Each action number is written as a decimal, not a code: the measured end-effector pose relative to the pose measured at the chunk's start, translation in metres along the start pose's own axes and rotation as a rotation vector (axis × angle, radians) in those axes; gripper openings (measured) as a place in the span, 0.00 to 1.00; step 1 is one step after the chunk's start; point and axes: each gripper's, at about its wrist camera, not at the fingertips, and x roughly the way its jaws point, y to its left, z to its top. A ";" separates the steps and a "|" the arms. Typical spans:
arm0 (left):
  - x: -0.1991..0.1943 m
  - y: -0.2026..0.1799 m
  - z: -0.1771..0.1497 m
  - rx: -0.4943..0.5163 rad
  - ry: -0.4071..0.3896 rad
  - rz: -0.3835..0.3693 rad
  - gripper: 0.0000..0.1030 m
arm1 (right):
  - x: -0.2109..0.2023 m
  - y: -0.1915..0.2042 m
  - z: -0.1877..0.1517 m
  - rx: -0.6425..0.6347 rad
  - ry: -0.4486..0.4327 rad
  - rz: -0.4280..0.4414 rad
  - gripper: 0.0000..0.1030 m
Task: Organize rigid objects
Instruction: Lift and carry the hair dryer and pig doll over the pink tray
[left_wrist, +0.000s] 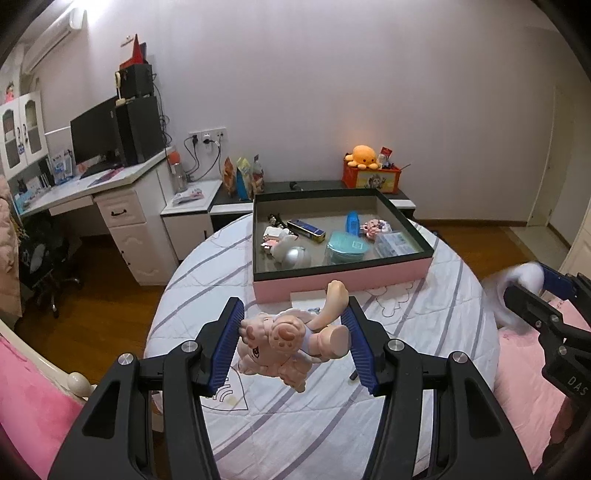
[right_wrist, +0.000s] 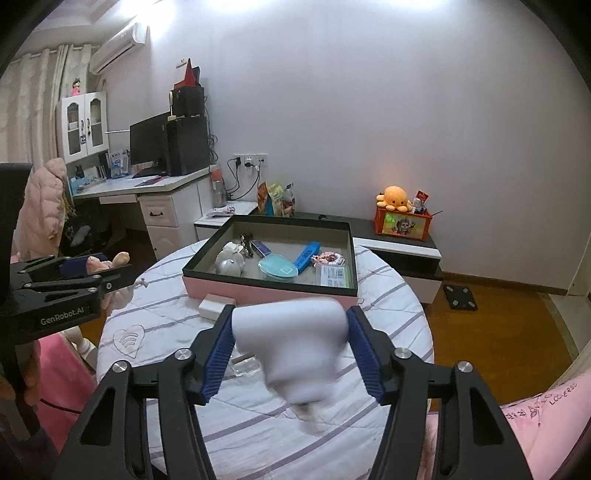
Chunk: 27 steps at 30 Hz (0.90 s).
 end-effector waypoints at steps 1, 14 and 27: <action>-0.001 -0.001 0.000 0.001 -0.003 -0.001 0.54 | 0.000 0.000 0.000 0.001 -0.001 0.003 0.56; -0.002 -0.001 0.001 0.000 -0.006 0.005 0.54 | 0.001 -0.008 0.000 0.030 -0.015 -0.008 0.54; -0.009 -0.002 0.004 -0.005 -0.032 0.007 0.54 | -0.022 -0.003 0.005 0.004 -0.086 -0.002 0.54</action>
